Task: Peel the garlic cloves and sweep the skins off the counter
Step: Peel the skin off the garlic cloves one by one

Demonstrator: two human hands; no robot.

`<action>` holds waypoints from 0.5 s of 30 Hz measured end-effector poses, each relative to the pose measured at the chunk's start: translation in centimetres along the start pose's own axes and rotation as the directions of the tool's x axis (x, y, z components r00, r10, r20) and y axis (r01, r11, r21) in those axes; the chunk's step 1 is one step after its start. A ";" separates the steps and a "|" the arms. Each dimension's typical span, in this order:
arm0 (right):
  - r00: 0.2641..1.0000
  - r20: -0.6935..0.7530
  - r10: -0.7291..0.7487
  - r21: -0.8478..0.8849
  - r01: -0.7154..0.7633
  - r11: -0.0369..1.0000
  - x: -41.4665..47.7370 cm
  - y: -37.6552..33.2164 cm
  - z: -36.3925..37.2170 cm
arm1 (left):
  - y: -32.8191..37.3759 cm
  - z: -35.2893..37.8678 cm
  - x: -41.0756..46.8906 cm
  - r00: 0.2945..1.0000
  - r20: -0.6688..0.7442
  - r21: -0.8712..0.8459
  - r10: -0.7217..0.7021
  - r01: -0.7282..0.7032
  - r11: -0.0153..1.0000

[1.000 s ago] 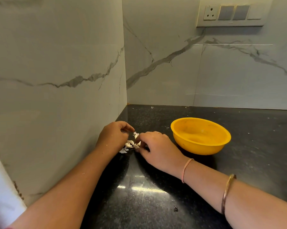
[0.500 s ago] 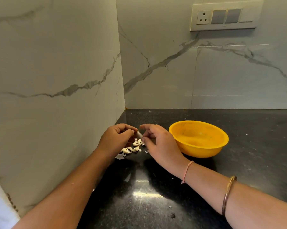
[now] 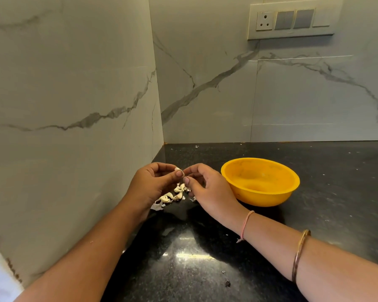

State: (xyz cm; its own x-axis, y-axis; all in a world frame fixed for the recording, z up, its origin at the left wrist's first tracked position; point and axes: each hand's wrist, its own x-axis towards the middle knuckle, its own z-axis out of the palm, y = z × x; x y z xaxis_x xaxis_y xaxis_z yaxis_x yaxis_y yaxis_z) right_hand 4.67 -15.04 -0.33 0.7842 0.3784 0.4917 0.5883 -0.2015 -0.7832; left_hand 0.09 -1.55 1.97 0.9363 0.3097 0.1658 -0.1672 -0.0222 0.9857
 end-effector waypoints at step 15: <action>0.991 0.035 -0.127 -0.099 0.130 0.987 -0.2 -0.8 -0.3 | 0.2 1.4 -0.9 0.930 0.220 -0.453 -0.294 0.364 0.813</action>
State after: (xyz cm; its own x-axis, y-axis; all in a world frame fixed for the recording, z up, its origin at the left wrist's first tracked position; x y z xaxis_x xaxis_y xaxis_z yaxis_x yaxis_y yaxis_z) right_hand 4.14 -15.20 0.32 0.6959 0.4326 0.5732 0.7016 -0.2391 -0.6713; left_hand -0.33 -3.16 2.08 0.9879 0.0856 -0.1290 0.0652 0.5256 0.8482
